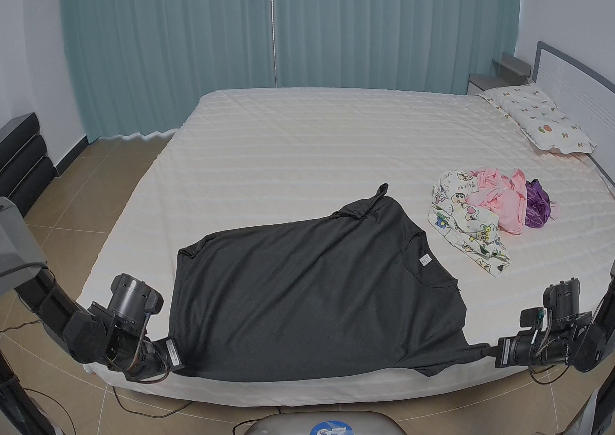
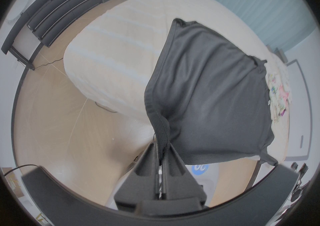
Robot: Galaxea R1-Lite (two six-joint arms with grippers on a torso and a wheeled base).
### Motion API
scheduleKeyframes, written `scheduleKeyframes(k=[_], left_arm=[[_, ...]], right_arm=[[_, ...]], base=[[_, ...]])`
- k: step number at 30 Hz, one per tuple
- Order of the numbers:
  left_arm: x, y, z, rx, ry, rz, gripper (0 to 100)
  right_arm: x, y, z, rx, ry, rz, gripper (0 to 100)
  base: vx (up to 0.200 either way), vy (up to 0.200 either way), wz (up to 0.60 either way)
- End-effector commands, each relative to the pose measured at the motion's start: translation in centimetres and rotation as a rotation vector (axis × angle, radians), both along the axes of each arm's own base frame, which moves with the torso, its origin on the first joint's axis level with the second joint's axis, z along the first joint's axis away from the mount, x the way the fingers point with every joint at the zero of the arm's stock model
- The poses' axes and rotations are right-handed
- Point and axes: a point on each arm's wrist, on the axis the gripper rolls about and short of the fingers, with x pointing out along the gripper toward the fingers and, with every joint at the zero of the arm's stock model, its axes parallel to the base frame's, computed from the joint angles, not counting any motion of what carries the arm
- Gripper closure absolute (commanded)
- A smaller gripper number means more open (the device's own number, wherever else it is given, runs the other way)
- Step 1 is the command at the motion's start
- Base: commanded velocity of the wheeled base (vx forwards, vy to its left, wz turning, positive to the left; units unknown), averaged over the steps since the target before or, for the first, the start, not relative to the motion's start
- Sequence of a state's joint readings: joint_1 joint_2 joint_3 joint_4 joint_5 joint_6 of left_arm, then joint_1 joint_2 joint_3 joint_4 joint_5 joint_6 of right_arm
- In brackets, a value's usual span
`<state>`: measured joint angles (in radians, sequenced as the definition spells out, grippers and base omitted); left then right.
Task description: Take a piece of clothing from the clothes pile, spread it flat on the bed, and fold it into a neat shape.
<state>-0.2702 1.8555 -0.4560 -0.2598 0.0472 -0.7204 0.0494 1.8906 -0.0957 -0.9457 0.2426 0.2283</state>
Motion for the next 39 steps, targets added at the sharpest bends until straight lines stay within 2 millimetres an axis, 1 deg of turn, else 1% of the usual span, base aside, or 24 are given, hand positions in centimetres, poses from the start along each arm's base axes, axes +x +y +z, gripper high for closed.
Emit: scheduleKeyframes(k=[1, 3, 7, 9, 12, 16, 18, 20, 25, 28, 31, 39], left_arm=[[1.6, 0.7, 2.2, -0.033, -0.108, 0.056, 100], [1.9, 0.9, 2.5, -0.041, -0.122, 0.07, 100], [2.2, 1.2, 3.0, -0.066, -0.148, 0.123, 100], [2.2, 1.6, 3.5, -0.075, -0.166, 0.144, 100], [2.0, 1.7, 3.8, -0.079, -0.173, 0.146, 100], [1.6, 1.7, 3.5, -0.073, -0.156, 0.142, 100], [1.6, 1.7, 3.5, -0.073, -0.156, 0.142, 100], [1.3, 1.6, 3.0, -0.065, -0.131, 0.134, 100], [1.1, 1.7, 2.9, -0.065, -0.125, 0.138, 100], [1.2, 1.8, 3.0, -0.068, -0.129, 0.145, 100], [1.2, 1.7, 3.1, -0.072, -0.133, 0.145, 100], [1.3, 1.7, 3.2, -0.099, -0.135, 0.159, 100]], right_arm=[[2.2, 0.2, 2.6, 0.05, -0.147, -0.018, 100], [3.1, 0.2, 3.1, 0.052, -0.181, -0.019, 100], [3.9, 0.3, 4.2, 0.069, -0.241, -0.023, 100], [3.8, 0.3, 4.7, 0.09, -0.255, -0.037, 100], [3.6, 0.8, 4.8, 0.1, -0.254, -0.02, 100], [3.5, 0.9, 5.4, 0.107, -0.28, -0.019, 100], [3.5, 0.9, 5.4, 0.107, -0.28, -0.019, 100], [3.7, 1.0, 5.6, 0.107, -0.291, -0.017, 100], [4.3, 1.0, 6.2, 0.11, -0.323, -0.015, 100], [4.9, 1.1, 7.0, 0.112, -0.355, -0.01, 100], [5.2, 1.3, 7.1, 0.114, -0.356, -0.006, 100], [5.0, 1.6, 7.0, 0.112, -0.34, 0.009, 100]], base=[[0.0, 0.0, 0.0], [0.0, 0.0, 0.0], [0.0, 0.0, 0.0], [0.0, 0.0, 0.0], [0.0, 0.0, 0.0], [0.0, 0.0, 0.0], [0.0, 0.0, 0.0], [0.0, 0.0, 0.0], [0.0, 0.0, 0.0], [0.0, 0.0, 0.0], [0.0, 0.0, 0.0], [0.0, 0.0, 0.0]])
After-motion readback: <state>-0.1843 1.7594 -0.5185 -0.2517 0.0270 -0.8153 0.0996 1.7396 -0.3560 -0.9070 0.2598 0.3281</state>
